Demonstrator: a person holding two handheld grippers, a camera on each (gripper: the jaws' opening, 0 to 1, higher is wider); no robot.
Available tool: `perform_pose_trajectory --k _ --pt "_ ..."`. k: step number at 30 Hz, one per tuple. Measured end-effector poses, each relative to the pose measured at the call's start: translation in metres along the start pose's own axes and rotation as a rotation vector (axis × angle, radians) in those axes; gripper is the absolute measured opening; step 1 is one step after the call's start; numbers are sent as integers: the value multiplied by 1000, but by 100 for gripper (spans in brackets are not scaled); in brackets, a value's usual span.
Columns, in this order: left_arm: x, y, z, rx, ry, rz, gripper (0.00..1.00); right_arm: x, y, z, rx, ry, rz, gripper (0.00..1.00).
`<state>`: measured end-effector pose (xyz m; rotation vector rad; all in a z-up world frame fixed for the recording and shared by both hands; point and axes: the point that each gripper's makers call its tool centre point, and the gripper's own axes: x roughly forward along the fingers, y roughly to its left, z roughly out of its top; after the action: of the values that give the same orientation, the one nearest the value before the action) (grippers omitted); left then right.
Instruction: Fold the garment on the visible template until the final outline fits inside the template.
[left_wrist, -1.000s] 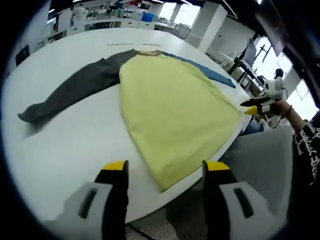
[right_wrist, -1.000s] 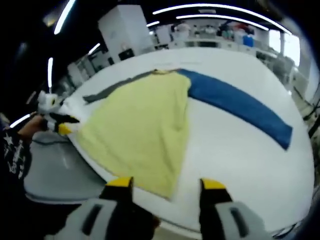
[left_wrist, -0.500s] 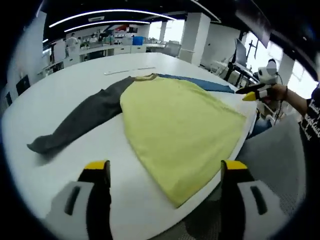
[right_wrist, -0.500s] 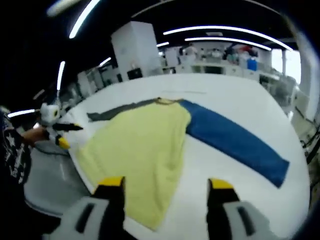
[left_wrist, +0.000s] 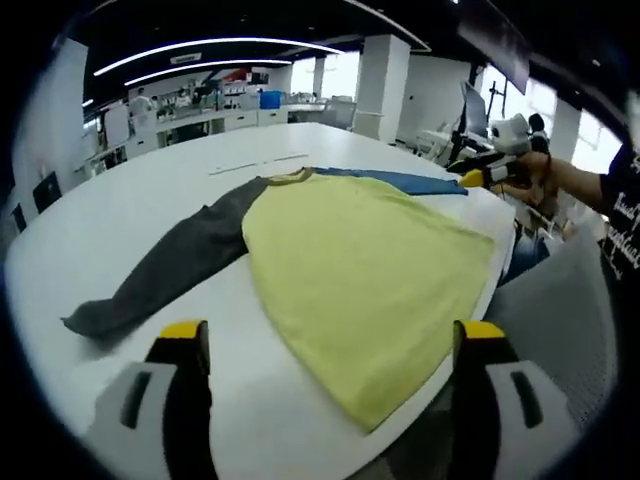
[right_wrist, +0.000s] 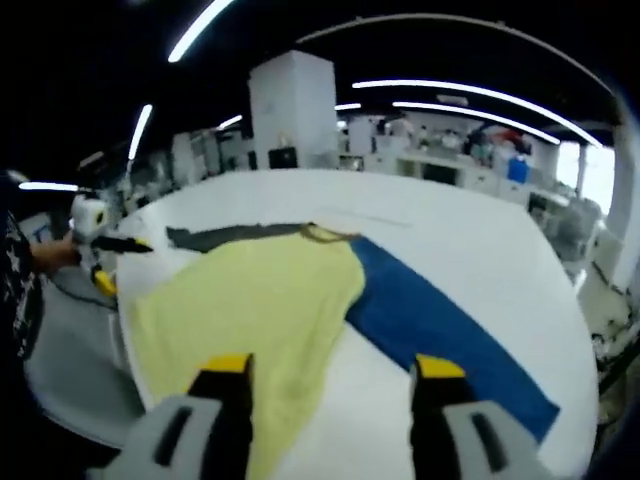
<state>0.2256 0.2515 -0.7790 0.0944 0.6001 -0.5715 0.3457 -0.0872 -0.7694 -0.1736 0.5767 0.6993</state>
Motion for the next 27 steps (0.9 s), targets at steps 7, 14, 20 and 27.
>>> perform_pose_trajectory --k 7,14,20,27 --pt "1 3 10 11 -47 3 97 21 -17 3 -68 18 -19 47" --pt "2 12 8 0 -54 7 96 47 -25 3 -90 59 12 40" --pt "3 14 14 -34 -97 5 92 64 -28 -1 -113 102 29 33" --pt "8 5 19 -25 -86 11 92 82 -36 -4 -156 140 40 28"
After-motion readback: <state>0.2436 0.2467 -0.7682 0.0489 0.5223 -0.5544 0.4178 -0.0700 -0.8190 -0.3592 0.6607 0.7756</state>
